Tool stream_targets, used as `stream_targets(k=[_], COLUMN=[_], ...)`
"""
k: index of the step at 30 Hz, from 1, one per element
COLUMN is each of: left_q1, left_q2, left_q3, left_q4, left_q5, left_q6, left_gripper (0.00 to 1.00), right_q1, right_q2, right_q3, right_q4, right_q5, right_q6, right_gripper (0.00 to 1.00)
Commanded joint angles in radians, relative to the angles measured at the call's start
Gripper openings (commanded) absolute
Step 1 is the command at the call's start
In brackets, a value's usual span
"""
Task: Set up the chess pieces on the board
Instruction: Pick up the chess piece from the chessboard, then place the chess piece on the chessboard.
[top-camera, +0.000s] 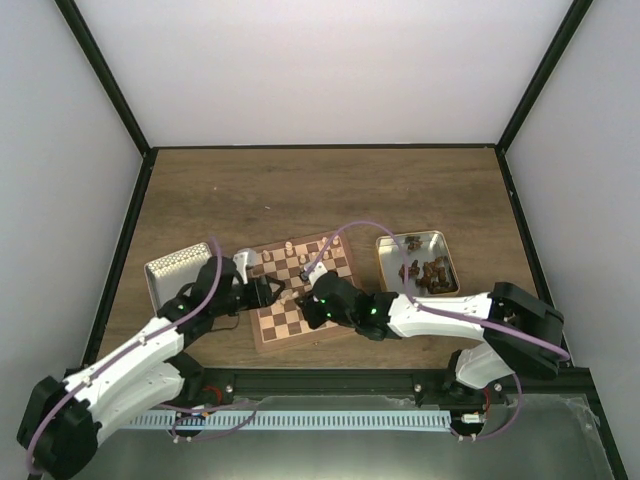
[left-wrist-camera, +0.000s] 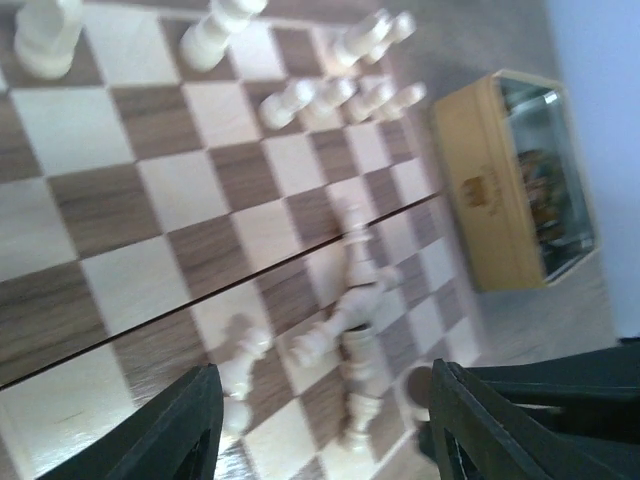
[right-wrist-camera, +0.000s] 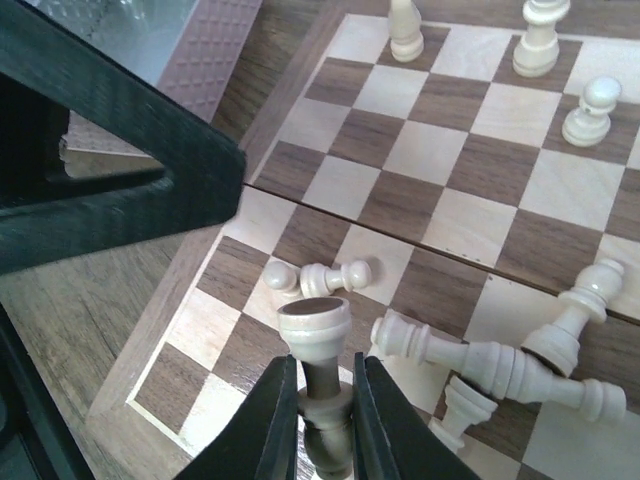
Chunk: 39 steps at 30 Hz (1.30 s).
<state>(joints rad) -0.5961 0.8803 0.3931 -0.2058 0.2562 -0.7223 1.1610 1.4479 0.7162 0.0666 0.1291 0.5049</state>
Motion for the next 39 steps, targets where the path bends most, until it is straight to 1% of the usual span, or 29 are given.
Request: stream_targets(k=[1,4,10,12,13,16,19,21,22,24,27,30,34,36,39], left_q1=[-0.001,-0.001,0.001,0.001,0.001,0.001,0.001,0.001,0.001,0.001,0.002,0.002,0.004,0.005,0.004], left_q2=[-0.097,-0.132,-0.112,-0.080,-0.074,-0.061,-0.063,-0.074,-0.079,-0.091,-0.099,-0.144,-0.161,-0.165,-0.165], left_q3=[0.026,0.015,0.010,0.004,0.003,0.002,0.011,0.013,0.017,0.024,0.035,0.052,0.074,0.088,0.103], left_q4=[0.032,0.084,0.142,0.174,0.190,0.218,0.206,0.210,0.210,0.210,0.222,0.270,0.368,0.407,0.466], left_q5=[0.061,0.127,0.192,0.212,0.224,0.247,0.245,0.242,0.238,0.230,0.217,0.219,0.234,0.227,0.212], left_q6=[-0.010,-0.036,-0.076,-0.100,-0.110,-0.130,-0.130,-0.140,-0.145,-0.154,-0.180,-0.246,-0.374,-0.447,-0.558], left_gripper=[0.60,0.62,0.62,0.60,0.57,0.41,0.25,0.20,0.19,0.17,0.17,0.17,0.17,0.17,0.17], right_q1=[0.007,0.008,0.008,0.008,0.007,0.008,0.008,0.008,0.008,0.008,0.008,0.008,0.006,0.006,0.006], right_q2=[-0.030,-0.048,-0.084,-0.089,-0.090,-0.091,-0.095,-0.099,-0.102,-0.116,-0.172,-0.252,-0.346,-0.371,-0.383], right_q3=[0.010,0.007,-0.011,-0.016,-0.016,-0.014,-0.012,-0.010,-0.009,-0.005,-0.051,-0.114,-0.176,-0.196,-0.189], right_q4=[0.073,0.112,0.195,0.212,0.217,0.227,0.239,0.246,0.247,0.241,0.305,0.391,0.500,0.554,0.582], right_q5=[-0.012,-0.020,-0.054,-0.063,-0.063,-0.058,-0.050,-0.047,-0.043,-0.053,-0.070,-0.059,-0.036,-0.030,-0.037], right_q6=[-0.059,-0.087,-0.125,-0.128,-0.128,-0.126,-0.115,-0.096,-0.076,-0.030,0.037,0.123,0.265,0.338,0.422], right_gripper=[0.01,0.01,0.01,0.01,0.01,0.01,0.01,0.02,0.05,0.19,0.39,0.53,0.65,0.66,0.67])
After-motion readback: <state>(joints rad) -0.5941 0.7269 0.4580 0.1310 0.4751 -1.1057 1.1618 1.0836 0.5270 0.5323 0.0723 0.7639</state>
